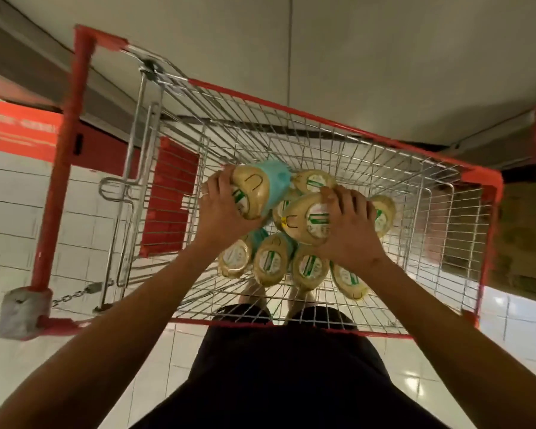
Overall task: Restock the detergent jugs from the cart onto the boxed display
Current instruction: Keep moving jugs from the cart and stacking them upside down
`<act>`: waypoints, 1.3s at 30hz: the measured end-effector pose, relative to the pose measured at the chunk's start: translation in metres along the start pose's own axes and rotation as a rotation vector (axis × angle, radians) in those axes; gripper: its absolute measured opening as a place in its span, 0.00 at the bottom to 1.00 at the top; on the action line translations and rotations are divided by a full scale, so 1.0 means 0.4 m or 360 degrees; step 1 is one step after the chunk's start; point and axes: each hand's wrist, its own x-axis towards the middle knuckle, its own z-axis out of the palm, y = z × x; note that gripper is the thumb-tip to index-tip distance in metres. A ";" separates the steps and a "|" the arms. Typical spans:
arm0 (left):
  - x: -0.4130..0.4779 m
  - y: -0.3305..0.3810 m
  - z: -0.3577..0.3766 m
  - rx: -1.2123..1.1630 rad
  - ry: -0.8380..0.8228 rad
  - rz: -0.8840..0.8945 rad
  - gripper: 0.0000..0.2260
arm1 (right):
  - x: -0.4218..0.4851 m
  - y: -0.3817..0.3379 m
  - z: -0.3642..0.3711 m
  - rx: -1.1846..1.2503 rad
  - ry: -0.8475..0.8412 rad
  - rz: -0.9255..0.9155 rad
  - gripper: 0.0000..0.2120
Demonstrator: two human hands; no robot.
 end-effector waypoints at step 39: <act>-0.542 0.404 0.049 0.0140 -0.0731 0.1062 0.61 | -1.033 -0.066 0.215 0.0780 0.0867 0.1322 0.58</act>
